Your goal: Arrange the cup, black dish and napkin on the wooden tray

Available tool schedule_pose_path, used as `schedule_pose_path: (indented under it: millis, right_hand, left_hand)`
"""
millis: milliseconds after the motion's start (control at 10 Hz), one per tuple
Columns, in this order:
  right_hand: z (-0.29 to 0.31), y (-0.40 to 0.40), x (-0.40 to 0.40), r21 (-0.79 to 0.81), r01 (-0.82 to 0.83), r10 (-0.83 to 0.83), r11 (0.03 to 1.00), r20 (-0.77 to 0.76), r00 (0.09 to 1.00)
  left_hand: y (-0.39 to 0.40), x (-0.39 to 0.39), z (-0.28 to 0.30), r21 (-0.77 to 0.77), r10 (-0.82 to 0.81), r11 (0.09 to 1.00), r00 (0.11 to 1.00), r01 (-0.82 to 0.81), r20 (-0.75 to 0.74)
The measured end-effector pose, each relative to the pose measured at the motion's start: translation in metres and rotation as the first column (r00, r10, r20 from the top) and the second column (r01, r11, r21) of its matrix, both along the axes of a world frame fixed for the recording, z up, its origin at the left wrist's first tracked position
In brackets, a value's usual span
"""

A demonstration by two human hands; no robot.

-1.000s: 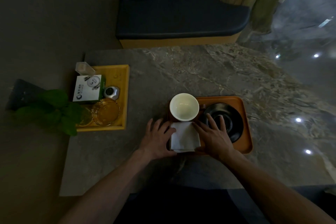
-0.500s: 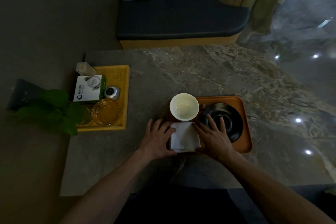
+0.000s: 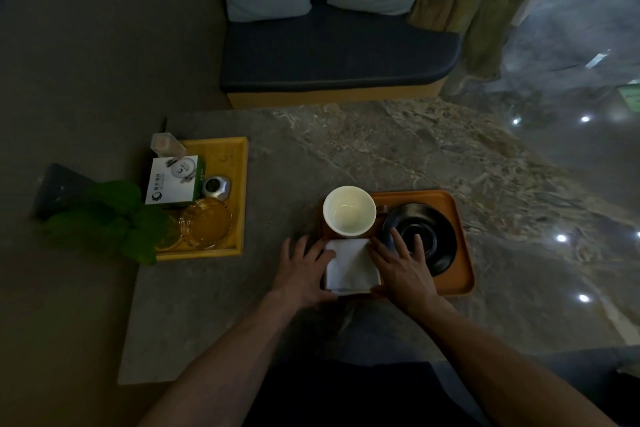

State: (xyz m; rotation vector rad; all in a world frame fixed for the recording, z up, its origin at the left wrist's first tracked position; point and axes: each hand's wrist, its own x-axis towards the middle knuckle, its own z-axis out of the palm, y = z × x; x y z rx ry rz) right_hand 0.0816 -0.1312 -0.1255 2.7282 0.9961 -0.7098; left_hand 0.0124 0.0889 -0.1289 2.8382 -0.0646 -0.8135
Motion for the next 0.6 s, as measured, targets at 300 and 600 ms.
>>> schedule_pose_path:
  millis: [300, 600]
  right_hand:
    - [0.011, -0.008, -0.013, 0.168, 0.069, -0.069, 0.983, -0.01, 0.998]
    - [0.071, -0.075, 0.016, 0.307, 0.033, -0.021, 0.951, -0.045, 0.999]
  left_hand:
    - [-0.011, -0.001, 0.029, -0.062, 0.079, 0.995, 0.997, -0.078, 0.012]
    - [-0.031, -0.005, 0.087, -0.286, 0.271, 0.927, 0.961, -0.244, 0.056]
